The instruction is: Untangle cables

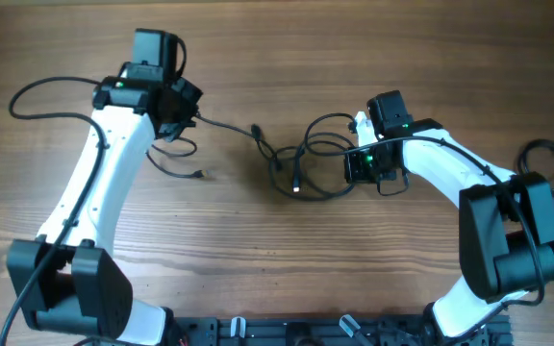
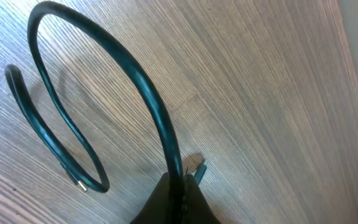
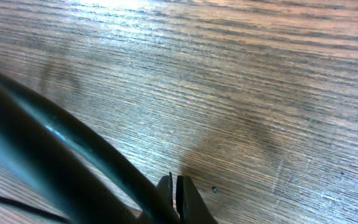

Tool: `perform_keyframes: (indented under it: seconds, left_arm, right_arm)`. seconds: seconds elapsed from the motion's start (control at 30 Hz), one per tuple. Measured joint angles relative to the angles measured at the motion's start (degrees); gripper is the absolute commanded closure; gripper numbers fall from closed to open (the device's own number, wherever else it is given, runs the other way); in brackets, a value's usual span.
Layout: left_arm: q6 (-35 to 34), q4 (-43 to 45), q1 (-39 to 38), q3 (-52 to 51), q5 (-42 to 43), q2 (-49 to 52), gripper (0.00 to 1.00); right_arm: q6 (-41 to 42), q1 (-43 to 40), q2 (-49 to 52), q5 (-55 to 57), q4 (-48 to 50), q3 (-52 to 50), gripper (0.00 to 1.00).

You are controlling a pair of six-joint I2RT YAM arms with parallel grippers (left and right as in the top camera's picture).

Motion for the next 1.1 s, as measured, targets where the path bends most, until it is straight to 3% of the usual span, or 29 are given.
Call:
perform_keyframes:
  seconds: [0.4,0.57,0.77,0.9,0.93,0.97,1.0,1.1]
  left_arm:
    - [0.9,-0.1,15.6,0.0,20.5,0.0,0.96]
    - [4.2,0.1,20.7,0.0,30.1,0.0,0.96]
    - [7.5,-4.3,18.6,0.0,21.2,0.0,0.92]
    - [8.8,-4.6,15.6,0.0,16.0,0.1,0.65]
    - [9.3,-4.6,14.6,0.0,15.2,0.3,0.46]
    - [9.8,-4.5,13.9,0.0,14.6,0.5,0.08]
    - [10.5,-4.5,12.7,0.0,13.9,0.9,0.00]
    - [13.0,-4.4,11.7,0.0,13.1,1.3,0.00]
  right_arm:
    - [0.0,0.0,0.0,-0.8,0.0,0.0,0.96]
    - [0.0,0.0,0.0,-0.8,0.0,0.0,0.96]
    - [0.0,0.0,0.0,-0.8,0.0,0.0,0.96]
    - [0.0,0.0,0.0,-0.8,0.0,0.0,0.96]
    - [0.0,0.0,0.0,-0.8,0.0,0.0,0.96]
    - [0.0,0.0,0.0,-0.8,0.0,0.0,0.96]
    - [0.0,0.0,0.0,-0.8,0.0,0.0,0.96]
    - [0.0,0.0,0.0,-0.8,0.0,0.0,0.96]
